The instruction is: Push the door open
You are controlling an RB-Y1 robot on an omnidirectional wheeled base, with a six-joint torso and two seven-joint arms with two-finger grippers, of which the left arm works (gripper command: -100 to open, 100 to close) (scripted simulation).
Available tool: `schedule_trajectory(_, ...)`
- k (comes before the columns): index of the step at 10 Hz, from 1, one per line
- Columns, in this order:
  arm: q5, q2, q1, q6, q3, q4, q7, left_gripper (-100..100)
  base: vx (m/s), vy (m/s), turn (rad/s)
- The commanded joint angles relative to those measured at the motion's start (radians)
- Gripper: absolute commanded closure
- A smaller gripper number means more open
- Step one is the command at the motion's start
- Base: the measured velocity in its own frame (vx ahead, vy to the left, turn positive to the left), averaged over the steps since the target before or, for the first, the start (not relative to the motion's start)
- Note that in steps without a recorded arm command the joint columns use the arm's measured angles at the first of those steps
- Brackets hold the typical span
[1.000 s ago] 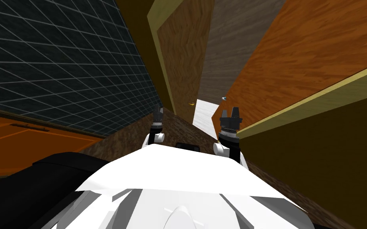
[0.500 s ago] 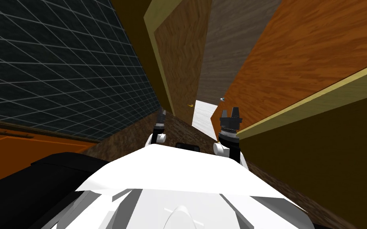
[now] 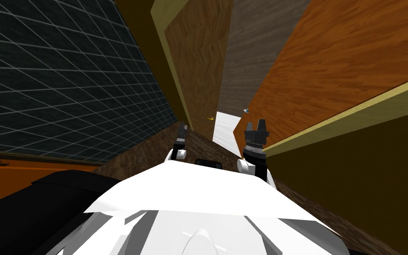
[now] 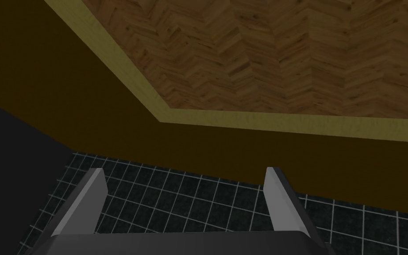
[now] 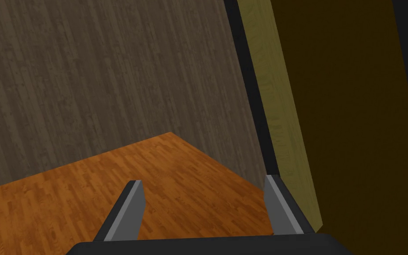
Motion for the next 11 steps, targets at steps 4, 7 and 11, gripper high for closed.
schedule_trajectory(4,0.004,0.009,-0.017,-0.027,-0.030,0.109,0.010,-100,0.097,0.023,-0.079)
schedule_trajectory(7,0.006,0.012,-0.033,-0.044,-0.049,0.183,0.015,-100,0.090,0.028,-0.073)
schedule_trajectory(11,0.008,0.013,-0.049,-0.062,-0.069,0.264,0.021,-100,0.071,0.019,-0.062)
